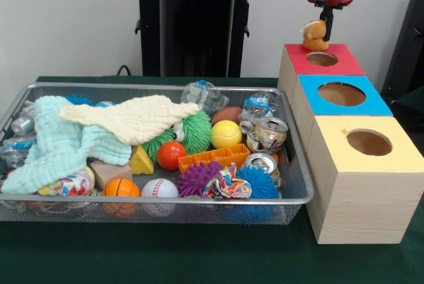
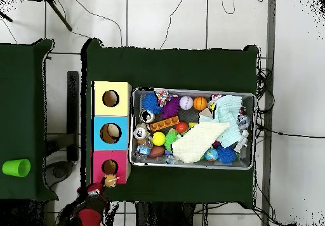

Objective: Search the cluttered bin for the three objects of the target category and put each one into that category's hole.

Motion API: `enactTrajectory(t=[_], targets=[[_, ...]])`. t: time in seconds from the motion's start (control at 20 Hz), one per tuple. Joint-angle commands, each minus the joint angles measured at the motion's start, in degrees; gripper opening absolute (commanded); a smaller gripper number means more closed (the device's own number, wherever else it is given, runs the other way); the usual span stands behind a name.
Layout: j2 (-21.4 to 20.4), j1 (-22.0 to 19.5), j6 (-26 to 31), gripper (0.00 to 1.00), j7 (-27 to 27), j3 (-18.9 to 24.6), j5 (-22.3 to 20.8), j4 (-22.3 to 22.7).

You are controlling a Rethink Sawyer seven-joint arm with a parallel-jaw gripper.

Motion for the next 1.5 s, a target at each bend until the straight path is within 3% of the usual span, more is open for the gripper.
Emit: enactTrajectory(t=[0.05, 0.1, 0.15, 0.45, 0.75, 0.95, 1.25, 1.5], targets=[[4.6, -2.1, -4.9, 0.00, 13.5, 2.6, 1.8, -2.4], [4.7, -3.1, -5.8, 0.00, 13.8, 3.0, 0.5, -1.9], [5.0, -3.7, -6.4, 1.00, 13.9, 3.3, 0.0, -1.7], [5.0, -6.6, -6.2, 1.00, 13.4, 5.0, -2.0, -1.8], [3.6, -10.1, -0.5, 1.00, 9.1, 6.2, -2.6, -3.9], [3.8, -8.1, 2.0, 1.00, 8.0, 5.0, 0.3, -6.0], [6.0, -0.6, 5.5, 1.00, 5.9, 0.4, 8.2, -10.6], [6.3, -0.6, 4.6, 1.00, 6.8, 0.7, 9.0, -11.1]])
